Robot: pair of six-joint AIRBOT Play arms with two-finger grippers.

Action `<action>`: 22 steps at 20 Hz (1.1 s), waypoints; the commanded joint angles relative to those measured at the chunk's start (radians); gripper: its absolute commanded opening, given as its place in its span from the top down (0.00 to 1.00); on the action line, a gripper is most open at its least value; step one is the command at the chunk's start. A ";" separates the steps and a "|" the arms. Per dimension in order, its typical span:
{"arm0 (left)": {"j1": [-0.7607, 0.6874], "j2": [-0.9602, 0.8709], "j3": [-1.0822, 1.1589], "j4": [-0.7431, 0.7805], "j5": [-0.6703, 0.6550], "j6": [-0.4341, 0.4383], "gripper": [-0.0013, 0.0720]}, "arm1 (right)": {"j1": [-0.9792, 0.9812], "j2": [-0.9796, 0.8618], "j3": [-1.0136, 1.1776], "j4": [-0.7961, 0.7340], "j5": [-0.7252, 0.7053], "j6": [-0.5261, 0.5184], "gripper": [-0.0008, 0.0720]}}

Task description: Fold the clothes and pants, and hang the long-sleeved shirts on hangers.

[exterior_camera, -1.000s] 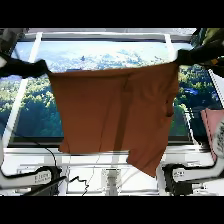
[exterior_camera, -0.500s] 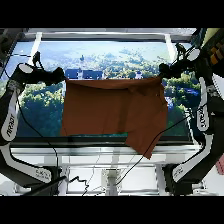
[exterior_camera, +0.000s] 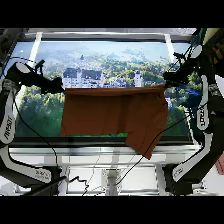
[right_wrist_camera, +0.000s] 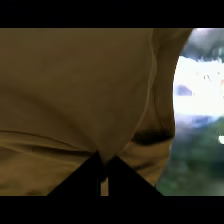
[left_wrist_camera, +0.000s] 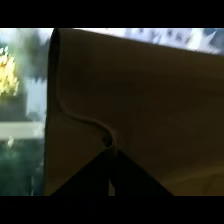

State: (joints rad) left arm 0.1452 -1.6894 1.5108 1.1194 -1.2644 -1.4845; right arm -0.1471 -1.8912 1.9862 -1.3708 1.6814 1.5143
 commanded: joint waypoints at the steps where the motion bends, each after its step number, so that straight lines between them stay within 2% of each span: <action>1: -0.039 -0.014 0.000 0.100 -0.056 -0.027 0.96 | -0.002 0.000 0.003 -0.026 0.058 -0.004 0.96; 2: -0.047 -0.016 0.000 0.100 -0.050 -0.026 0.86 | -0.002 0.000 0.003 -0.025 0.049 -0.005 0.92; 3: -0.052 -0.015 0.000 0.100 -0.050 -0.026 0.50 | -0.002 0.000 0.003 -0.025 0.043 -0.005 0.64; 4: -0.052 -0.015 0.000 0.098 -0.050 -0.026 0.08 | -0.002 0.000 0.003 -0.026 0.042 -0.005 0.28; 5: -0.051 -0.014 0.001 0.099 -0.050 -0.021 0.03 | -0.002 0.000 0.003 -0.026 0.043 -0.006 0.16; 6: -0.050 -0.012 0.003 0.100 -0.052 0.005 0.03 | -0.002 0.000 0.004 -0.026 0.047 -0.010 0.16; 8: -0.041 -0.011 0.032 0.100 -0.093 0.031 0.03 | -0.002 0.000 0.004 -0.050 0.070 -0.016 0.18; 10: -0.028 -0.010 0.092 0.100 -0.169 0.030 0.08 | -0.009 0.010 0.004 -0.066 0.089 -0.015 0.44; 11: -0.018 -0.001 0.121 0.100 -0.208 0.038 0.37 | -0.021 0.027 0.004 -0.064 0.088 -0.016 0.65; 12: -0.008 0.020 0.136 0.099 -0.226 0.068 0.77 | -0.035 0.053 0.004 -0.062 0.080 -0.016 0.90; 13: 0.003 0.058 0.137 0.099 -0.222 0.098 0.96 | -0.053 0.086 0.004 -0.060 0.068 -0.016 0.96; 16: 0.033 0.193 0.137 0.100 -0.180 0.130 0.97 | -0.134 0.226 0.004 0.044 0.024 -0.034 0.96; 19: 0.063 0.346 0.136 0.101 -0.148 0.170 0.97 | -0.233 0.376 0.003 0.293 -0.005 -0.122 0.96; 22: 0.110 0.468 0.093 0.099 -0.154 0.202 0.97 | -0.308 0.515 -0.005 0.339 -0.025 -0.121 0.96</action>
State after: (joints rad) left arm 0.2192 -1.3338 1.6306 1.2190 -1.4227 -1.3262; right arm -0.3847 -1.5005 1.9877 -1.1427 1.6817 1.4204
